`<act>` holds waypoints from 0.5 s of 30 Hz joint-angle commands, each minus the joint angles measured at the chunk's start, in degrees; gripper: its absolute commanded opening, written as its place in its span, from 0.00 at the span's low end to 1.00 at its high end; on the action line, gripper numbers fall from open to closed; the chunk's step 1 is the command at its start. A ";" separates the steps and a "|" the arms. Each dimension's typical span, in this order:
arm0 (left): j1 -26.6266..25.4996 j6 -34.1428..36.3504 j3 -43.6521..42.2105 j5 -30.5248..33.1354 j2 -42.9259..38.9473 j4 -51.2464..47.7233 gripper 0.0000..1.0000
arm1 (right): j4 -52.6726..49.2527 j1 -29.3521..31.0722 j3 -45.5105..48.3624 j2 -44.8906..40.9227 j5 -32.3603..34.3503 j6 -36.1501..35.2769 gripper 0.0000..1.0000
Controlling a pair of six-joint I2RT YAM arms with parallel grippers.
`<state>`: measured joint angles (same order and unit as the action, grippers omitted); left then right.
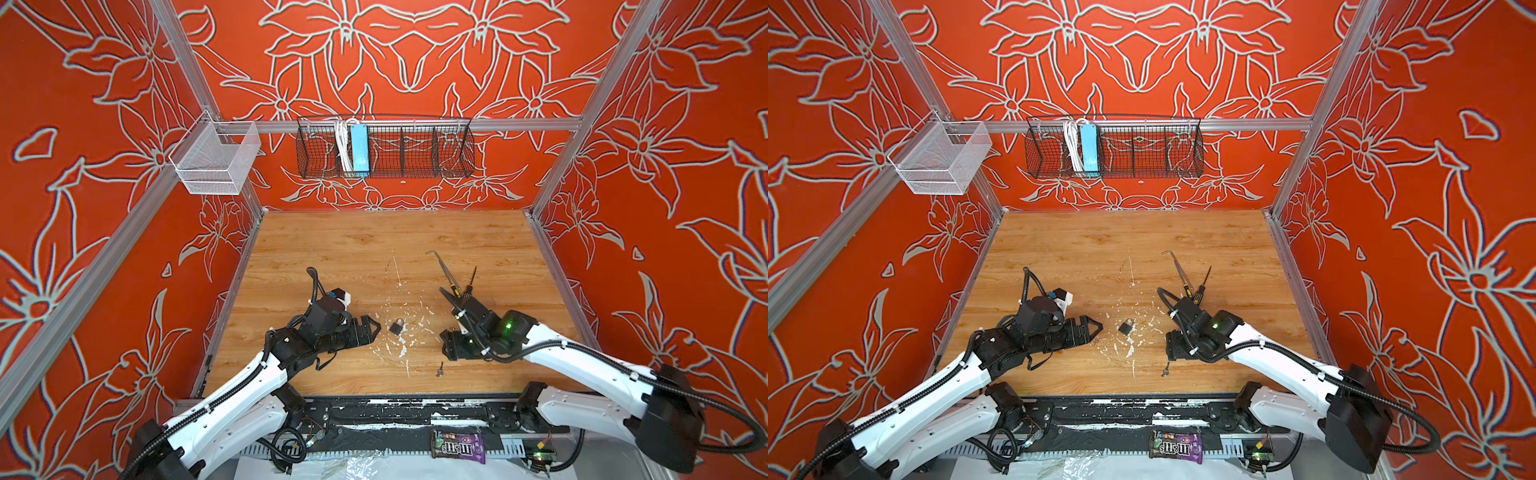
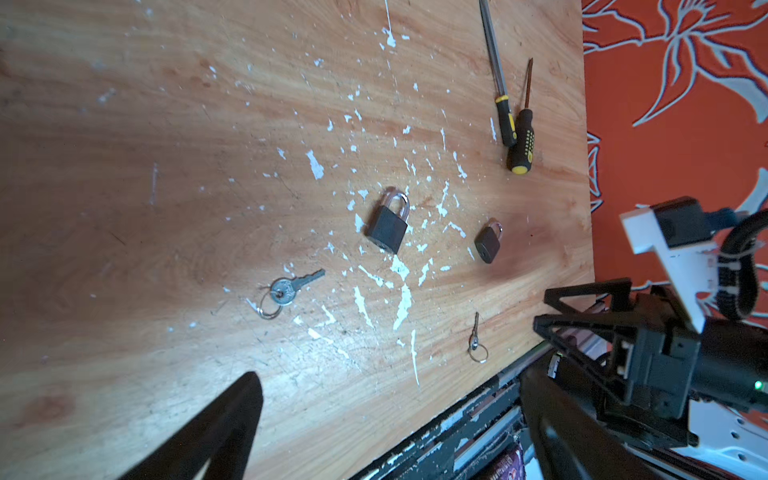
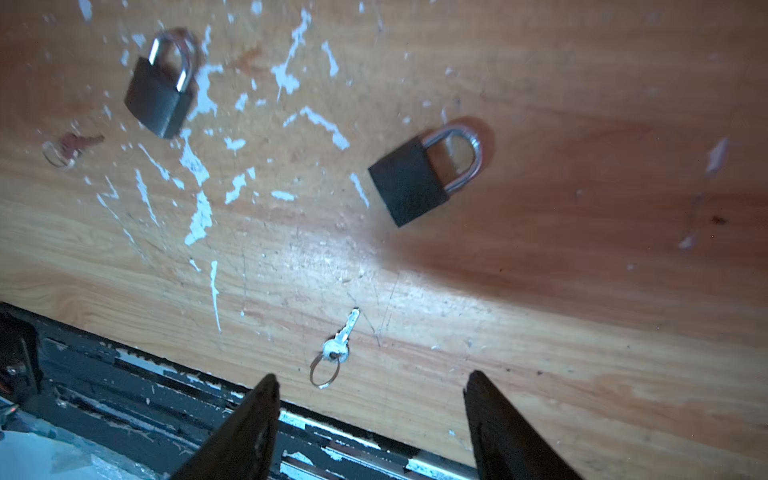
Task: Unlock with the key
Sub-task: 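Move the right gripper over the silver key ring while the left arm advances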
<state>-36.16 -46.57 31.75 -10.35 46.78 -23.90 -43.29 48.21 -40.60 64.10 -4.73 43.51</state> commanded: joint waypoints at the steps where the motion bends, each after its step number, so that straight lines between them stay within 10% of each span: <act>1: -3.50 -3.73 -0.43 2.92 0.56 -0.13 0.97 | -1.47 4.07 -1.58 2.20 2.96 6.44 0.69; 15: -6.55 -5.38 0.33 2.64 2.26 -2.96 0.97 | 3.20 15.63 1.31 8.22 4.47 22.82 0.52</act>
<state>-42.39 -51.46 31.73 -7.44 48.60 -24.77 -40.03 62.52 -40.23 71.24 -2.74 60.14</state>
